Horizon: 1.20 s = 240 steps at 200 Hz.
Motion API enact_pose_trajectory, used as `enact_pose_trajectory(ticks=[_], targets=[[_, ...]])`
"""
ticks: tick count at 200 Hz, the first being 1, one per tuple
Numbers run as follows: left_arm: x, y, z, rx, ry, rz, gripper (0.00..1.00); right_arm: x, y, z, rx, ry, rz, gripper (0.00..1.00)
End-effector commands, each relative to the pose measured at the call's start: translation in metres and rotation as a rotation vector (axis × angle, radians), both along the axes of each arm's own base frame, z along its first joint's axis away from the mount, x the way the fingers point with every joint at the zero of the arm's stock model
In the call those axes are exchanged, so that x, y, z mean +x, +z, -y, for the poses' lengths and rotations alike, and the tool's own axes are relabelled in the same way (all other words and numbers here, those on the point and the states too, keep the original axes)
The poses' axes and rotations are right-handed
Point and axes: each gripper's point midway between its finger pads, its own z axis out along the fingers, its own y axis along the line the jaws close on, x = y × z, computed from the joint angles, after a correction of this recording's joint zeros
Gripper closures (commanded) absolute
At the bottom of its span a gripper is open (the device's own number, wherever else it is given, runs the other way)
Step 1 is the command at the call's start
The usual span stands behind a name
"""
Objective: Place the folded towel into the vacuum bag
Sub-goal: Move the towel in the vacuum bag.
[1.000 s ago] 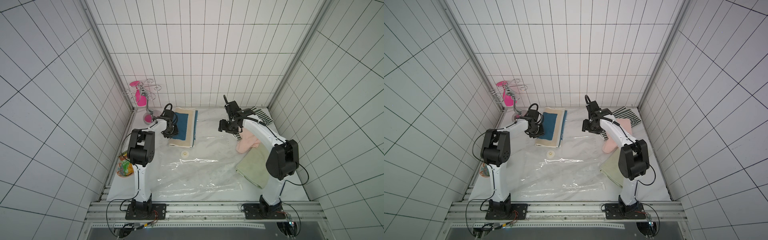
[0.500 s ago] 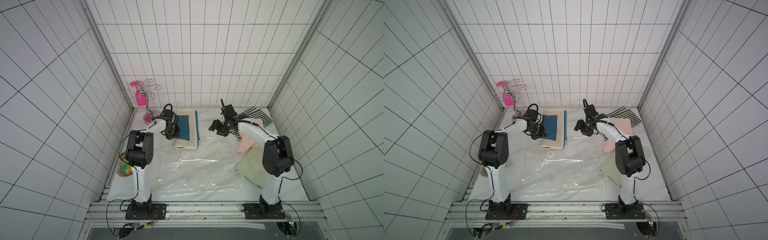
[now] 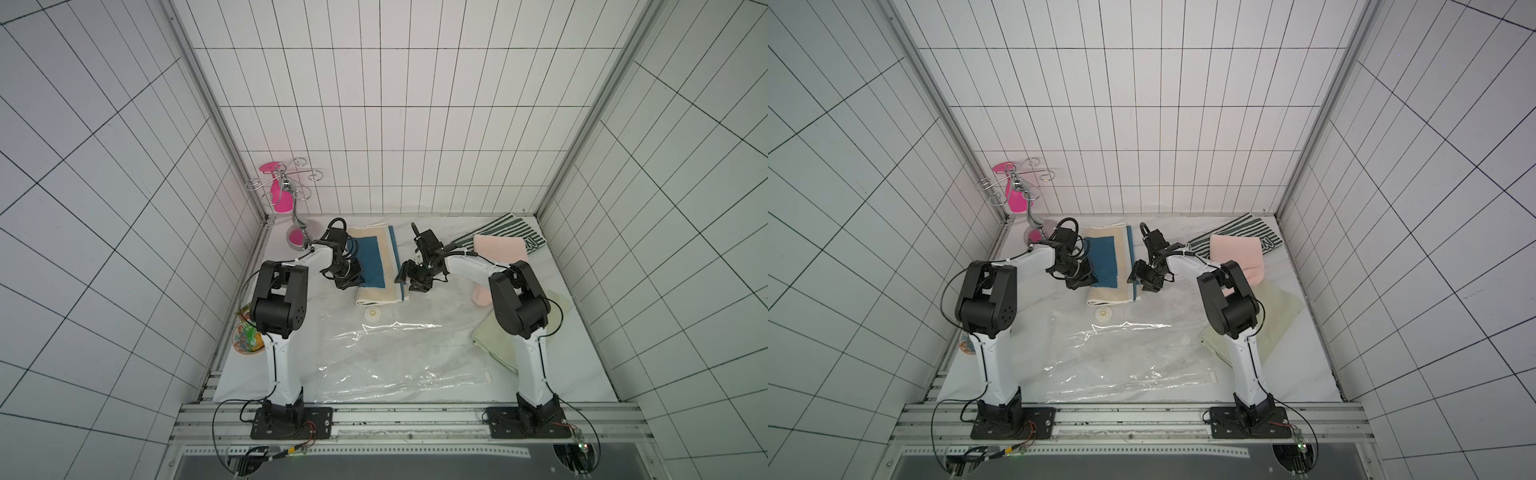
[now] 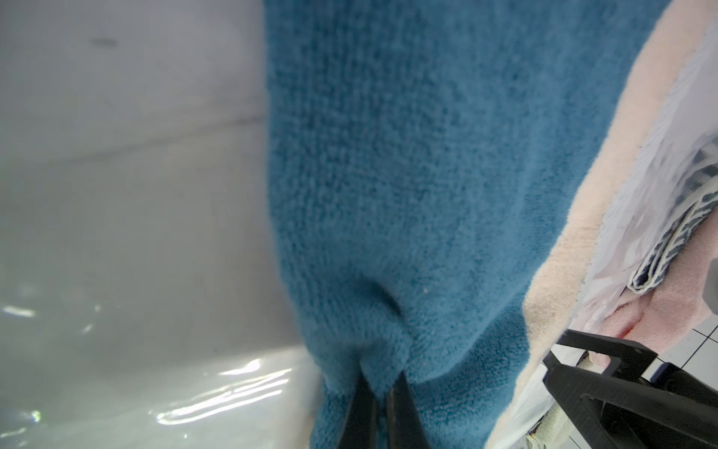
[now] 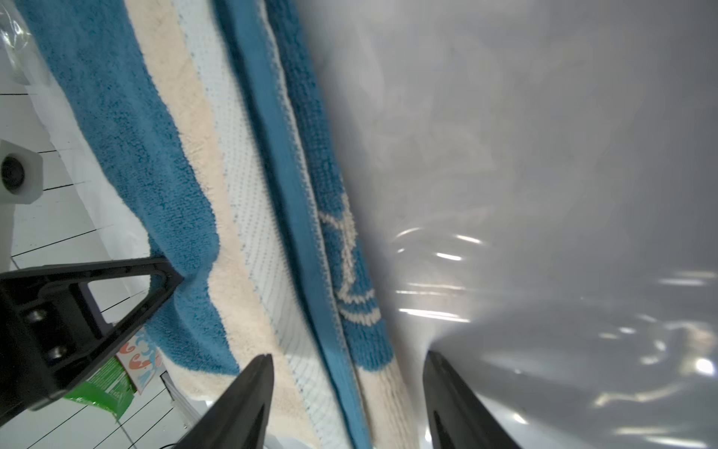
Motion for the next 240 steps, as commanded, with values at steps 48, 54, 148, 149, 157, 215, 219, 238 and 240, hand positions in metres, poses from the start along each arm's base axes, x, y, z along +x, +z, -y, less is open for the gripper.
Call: enact_pose_trajectory(ticks=[48,54,148,149,157,215,219,238,240], targets=[[0.004,0.014,0.009,-0.070,-0.008,0.016,0.82,0.007,0.017,-0.031,0.105,0.019,-0.013,0.80],[0.005,0.023,0.007,-0.090,0.004,0.025,0.75,0.010,0.027,-0.031,0.129,0.015,-0.004,0.84],[-0.005,0.129,-0.039,-0.235,0.164,0.222,0.43,-0.072,0.135,0.022,0.391,-0.131,-0.083,0.94],[-0.005,0.128,-0.039,-0.234,0.163,0.222,0.43,-0.075,0.134,0.023,0.386,-0.130,-0.086,0.94],[-0.006,0.122,-0.037,-0.232,0.163,0.217,0.43,-0.095,0.116,0.037,0.328,-0.139,-0.128,0.93],[-0.012,0.090,0.023,-0.192,0.043,0.189,0.46,-0.166,0.016,0.111,-0.065,-0.136,-0.250,0.73],[-0.012,0.089,0.027,-0.190,0.034,0.188,0.46,-0.167,0.015,0.113,-0.071,-0.139,-0.254,0.69],[-0.011,0.092,0.038,-0.159,-0.009,0.205,0.46,-0.170,0.020,0.121,-0.101,-0.137,-0.237,0.49],[-0.011,0.092,0.039,-0.154,-0.014,0.209,0.46,-0.171,0.021,0.122,-0.110,-0.131,-0.232,0.47]])
